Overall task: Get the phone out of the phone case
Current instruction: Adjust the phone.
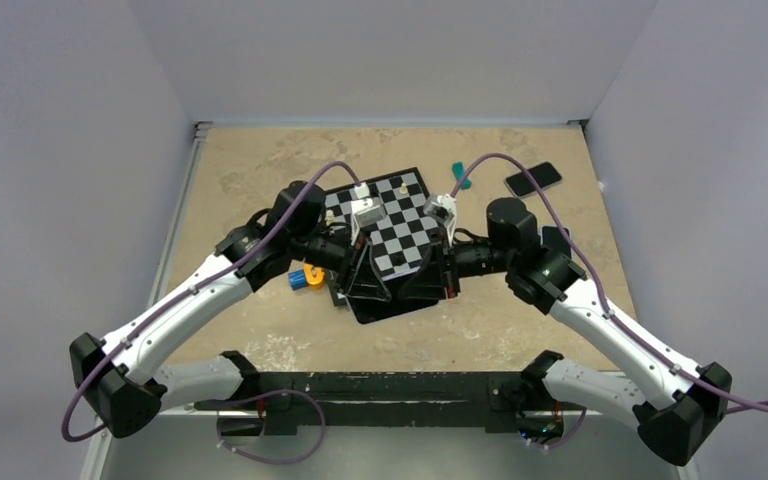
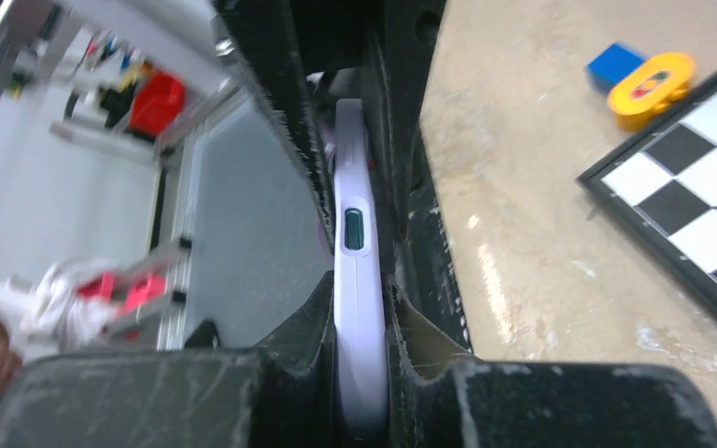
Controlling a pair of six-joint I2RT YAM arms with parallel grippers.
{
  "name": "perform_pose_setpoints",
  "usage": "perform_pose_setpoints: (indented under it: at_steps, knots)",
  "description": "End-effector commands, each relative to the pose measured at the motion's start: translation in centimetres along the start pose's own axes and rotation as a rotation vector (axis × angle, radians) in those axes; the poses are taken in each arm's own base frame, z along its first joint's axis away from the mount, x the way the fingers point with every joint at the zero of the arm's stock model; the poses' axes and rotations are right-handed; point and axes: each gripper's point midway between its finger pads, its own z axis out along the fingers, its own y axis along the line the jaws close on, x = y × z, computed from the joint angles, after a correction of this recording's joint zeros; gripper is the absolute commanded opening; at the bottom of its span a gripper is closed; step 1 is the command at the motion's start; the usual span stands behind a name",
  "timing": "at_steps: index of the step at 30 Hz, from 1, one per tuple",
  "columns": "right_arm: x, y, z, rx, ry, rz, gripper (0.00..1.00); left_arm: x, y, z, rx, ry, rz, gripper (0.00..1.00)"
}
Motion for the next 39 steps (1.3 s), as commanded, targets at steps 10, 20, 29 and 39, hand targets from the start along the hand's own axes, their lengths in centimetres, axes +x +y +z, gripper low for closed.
perform_pose_setpoints:
  at_steps: [10, 20, 29, 39]
  knots:
    - [-10.4, 1.2, -3.2, 0.039, -0.675, 0.158, 0.00, -2.0, 6.3, -12.1, -0.685, -0.888, -0.423, 1.00]
    - [-12.1, 1.4, -3.2, -0.142, -0.840, 0.267, 0.00, -7.7, 1.1, -10.4, -0.158, -1.126, -0.307, 0.79]
    - [-11.3, 2.7, -1.0, -0.234, -0.846, 0.320, 0.00, -9.9, 0.9, -9.5, -0.063, -1.151, -0.263, 0.52]
    - [-5.9, -1.1, 1.6, 0.194, -0.346, 0.050, 0.54, -8.0, -3.0, -7.6, -0.107, -0.779, 0.005, 0.00]
